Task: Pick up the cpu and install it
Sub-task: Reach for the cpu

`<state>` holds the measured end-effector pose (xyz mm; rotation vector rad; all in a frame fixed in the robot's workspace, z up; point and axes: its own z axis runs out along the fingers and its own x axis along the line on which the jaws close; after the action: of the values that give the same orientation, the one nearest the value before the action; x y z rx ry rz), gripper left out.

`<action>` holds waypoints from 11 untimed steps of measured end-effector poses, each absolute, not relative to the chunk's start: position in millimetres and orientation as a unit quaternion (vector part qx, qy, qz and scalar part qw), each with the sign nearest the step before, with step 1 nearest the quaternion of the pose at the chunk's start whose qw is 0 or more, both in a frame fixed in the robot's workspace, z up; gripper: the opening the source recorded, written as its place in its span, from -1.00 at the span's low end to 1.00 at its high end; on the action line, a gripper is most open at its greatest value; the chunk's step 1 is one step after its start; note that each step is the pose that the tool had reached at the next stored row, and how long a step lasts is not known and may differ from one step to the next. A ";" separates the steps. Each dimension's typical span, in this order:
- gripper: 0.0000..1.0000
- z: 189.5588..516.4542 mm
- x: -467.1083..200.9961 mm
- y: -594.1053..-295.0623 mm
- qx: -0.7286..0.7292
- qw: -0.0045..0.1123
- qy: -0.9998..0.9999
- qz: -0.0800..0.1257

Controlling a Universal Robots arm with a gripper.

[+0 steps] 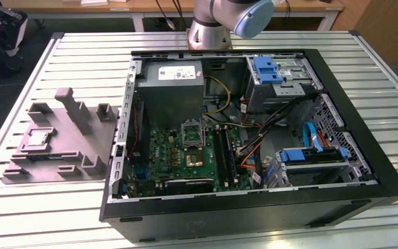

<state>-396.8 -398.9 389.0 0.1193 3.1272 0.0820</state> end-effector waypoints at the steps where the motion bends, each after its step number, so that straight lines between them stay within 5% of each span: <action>1: -0.79 389.0 -397.2 -398.9 0.038 0.005 0.999 0.026; 11: -0.79 389.0 -400.9 -398.9 0.038 0.006 0.999 0.026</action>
<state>-400.9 -398.9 389.0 0.1194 3.1272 0.0819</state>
